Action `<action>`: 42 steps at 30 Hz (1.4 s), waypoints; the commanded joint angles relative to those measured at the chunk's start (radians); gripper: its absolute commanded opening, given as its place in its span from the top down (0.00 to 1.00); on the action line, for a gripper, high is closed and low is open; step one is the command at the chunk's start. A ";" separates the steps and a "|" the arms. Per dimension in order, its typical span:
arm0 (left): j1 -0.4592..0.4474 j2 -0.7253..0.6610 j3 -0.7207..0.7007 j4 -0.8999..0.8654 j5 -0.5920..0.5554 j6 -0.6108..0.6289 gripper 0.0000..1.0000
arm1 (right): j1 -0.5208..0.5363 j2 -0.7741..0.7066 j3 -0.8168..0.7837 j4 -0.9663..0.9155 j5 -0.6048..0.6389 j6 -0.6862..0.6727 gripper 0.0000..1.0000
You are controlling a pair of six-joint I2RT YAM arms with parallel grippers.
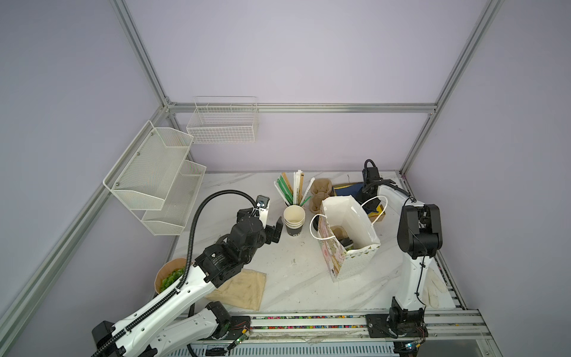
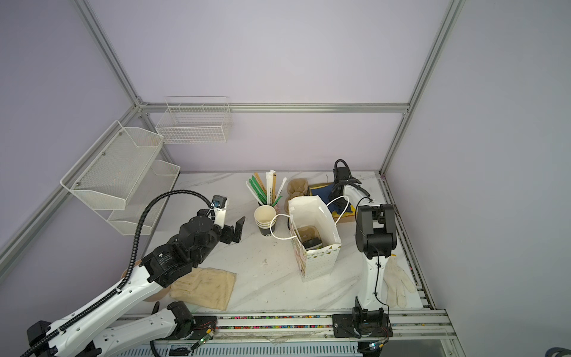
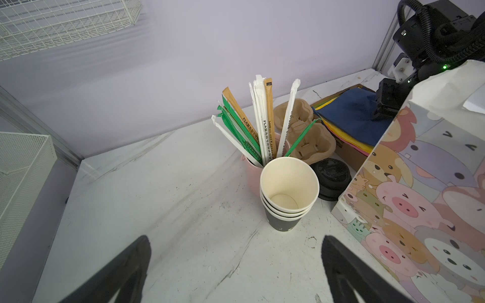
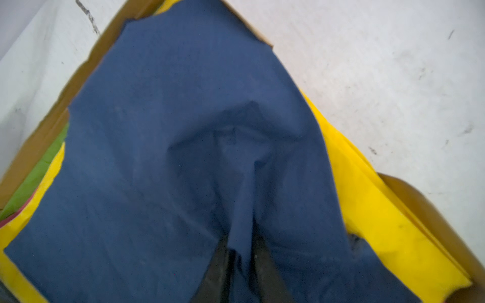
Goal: Pack a coffee takeout order
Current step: Pick up the napkin from the napkin box.
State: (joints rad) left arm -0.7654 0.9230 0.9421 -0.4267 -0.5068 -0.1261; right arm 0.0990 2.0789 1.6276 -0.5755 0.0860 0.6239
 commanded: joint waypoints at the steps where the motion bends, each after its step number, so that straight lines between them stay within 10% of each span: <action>1: 0.006 -0.001 -0.032 0.035 -0.005 0.023 0.00 | -0.004 -0.053 0.034 -0.021 0.016 0.012 0.81; 23: 0.009 -0.006 -0.027 0.029 0.004 0.029 0.00 | -0.004 -0.244 0.021 -0.044 -0.023 0.020 1.00; 42: 0.010 -0.047 -0.028 0.025 0.025 0.020 0.00 | -0.002 -0.939 -0.078 0.108 -0.304 -0.077 1.00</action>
State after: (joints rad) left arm -0.7593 0.8936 0.9421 -0.4274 -0.4980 -0.1116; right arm 0.0986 1.2106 1.5864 -0.5297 -0.1013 0.5770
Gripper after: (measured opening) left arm 0.998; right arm 0.052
